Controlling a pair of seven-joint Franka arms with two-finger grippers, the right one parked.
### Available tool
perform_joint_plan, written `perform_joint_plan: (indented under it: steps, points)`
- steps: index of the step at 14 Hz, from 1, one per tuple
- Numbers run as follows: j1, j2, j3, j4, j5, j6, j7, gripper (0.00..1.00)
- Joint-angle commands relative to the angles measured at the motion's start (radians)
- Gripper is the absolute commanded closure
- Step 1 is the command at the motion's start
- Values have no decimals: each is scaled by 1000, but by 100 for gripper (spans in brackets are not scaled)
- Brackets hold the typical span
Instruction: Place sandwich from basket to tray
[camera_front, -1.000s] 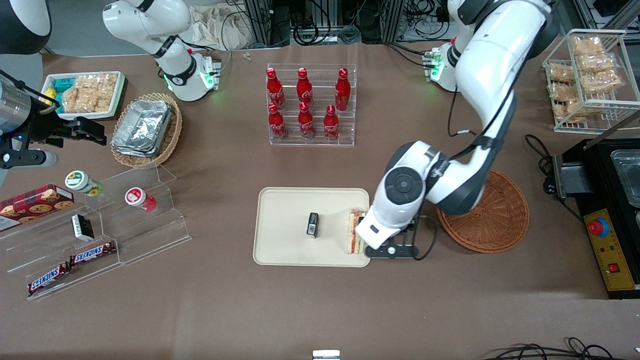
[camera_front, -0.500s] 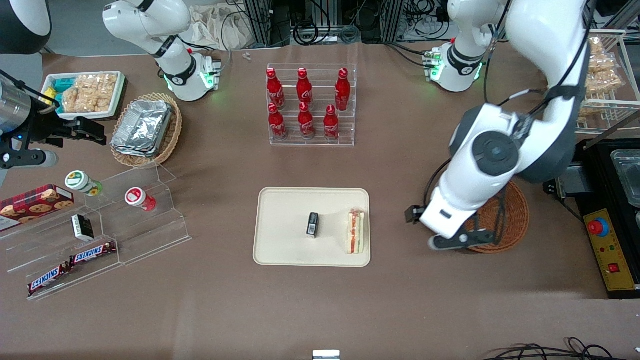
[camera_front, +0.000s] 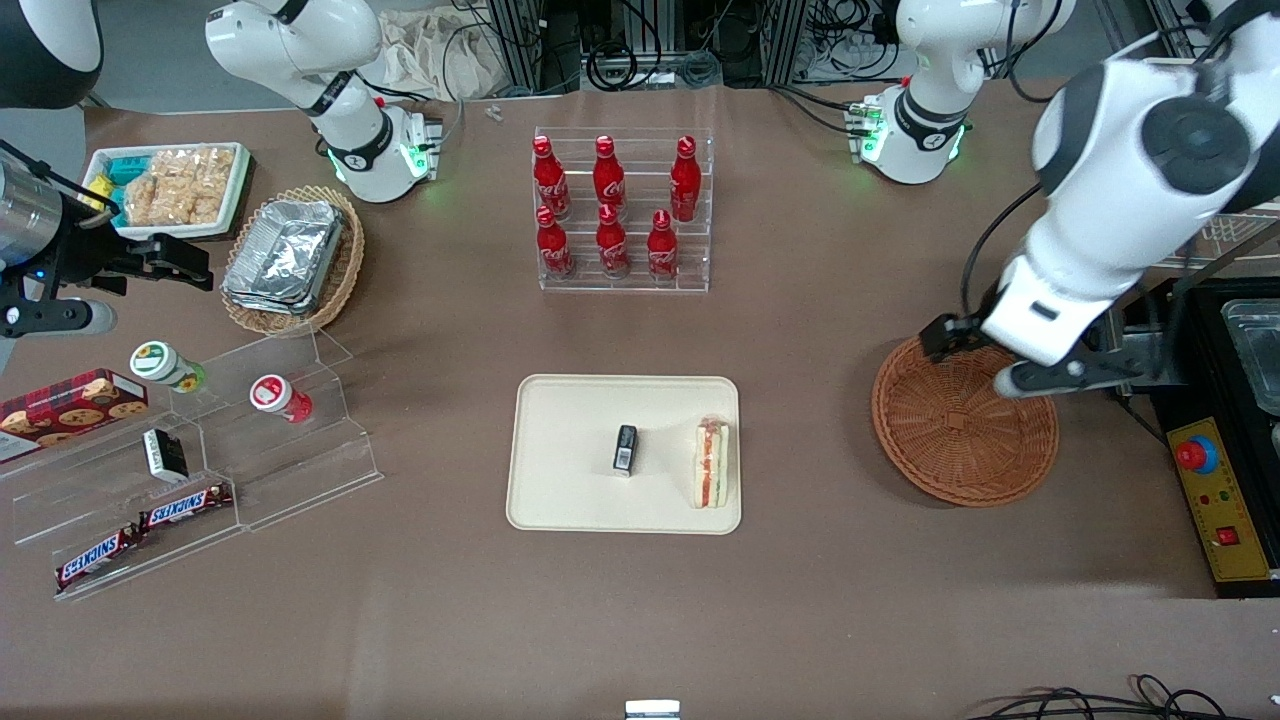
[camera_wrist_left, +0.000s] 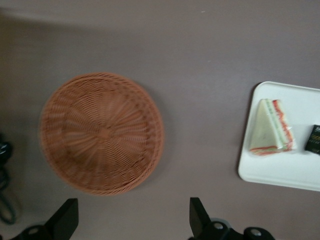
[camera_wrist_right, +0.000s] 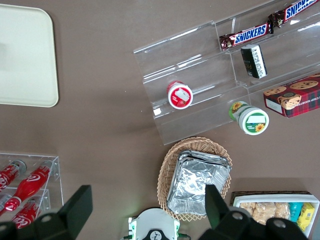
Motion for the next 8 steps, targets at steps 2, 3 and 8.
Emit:
perform_joint_plan:
  steps: [2, 3, 8]
  points:
    - [101, -73, 0, -3, -39, -102, 158, 0]
    - [124, -70, 3, 22, -42, -128, 187, 0]
    - [169, -9, 15, 129, -40, -154, 191, 0]
